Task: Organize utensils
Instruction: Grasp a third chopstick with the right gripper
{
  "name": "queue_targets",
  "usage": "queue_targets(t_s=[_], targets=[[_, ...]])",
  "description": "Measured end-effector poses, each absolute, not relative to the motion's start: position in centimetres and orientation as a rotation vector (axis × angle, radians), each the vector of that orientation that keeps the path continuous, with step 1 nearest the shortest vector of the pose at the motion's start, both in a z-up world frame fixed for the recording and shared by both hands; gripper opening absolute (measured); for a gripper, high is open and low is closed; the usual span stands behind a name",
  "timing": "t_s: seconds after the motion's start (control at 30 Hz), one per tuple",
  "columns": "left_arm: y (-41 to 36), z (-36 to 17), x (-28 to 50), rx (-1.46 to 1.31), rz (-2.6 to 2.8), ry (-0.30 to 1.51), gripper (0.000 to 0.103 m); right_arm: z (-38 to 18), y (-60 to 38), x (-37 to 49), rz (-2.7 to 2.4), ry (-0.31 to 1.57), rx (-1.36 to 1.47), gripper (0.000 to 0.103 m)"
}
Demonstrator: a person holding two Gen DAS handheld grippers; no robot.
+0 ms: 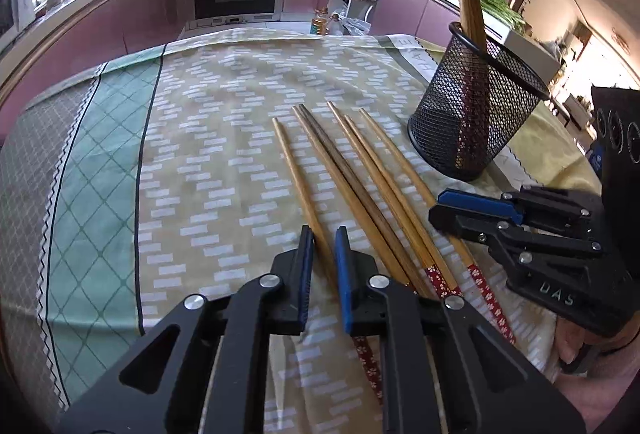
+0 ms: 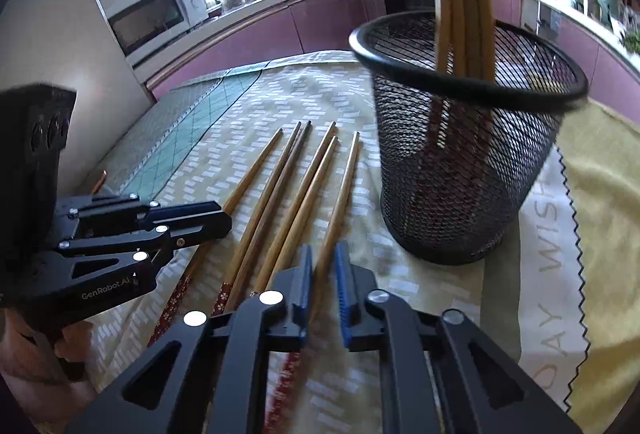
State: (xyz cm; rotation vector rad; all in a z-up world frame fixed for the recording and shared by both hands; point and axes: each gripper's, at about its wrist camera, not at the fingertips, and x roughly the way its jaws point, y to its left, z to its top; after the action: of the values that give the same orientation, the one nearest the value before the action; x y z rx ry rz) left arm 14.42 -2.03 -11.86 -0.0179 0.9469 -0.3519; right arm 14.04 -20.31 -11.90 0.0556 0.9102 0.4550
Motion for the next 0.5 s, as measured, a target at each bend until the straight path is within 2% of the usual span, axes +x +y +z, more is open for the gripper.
queue_targets(t_s=[0.13, 0.5], targets=[[-1.3, -11.8, 14.0, -0.07, -0.338, 0.944, 0.008, -11.8, -21.1, 13.9, 0.447, 0.905, 0.09, 0.006], [-1.0, -11.0, 12.1, -0.086, -0.409, 0.919, 0.007, -10.7, -20.8, 12.2, 0.535, 0.871, 0.049, 0.006]])
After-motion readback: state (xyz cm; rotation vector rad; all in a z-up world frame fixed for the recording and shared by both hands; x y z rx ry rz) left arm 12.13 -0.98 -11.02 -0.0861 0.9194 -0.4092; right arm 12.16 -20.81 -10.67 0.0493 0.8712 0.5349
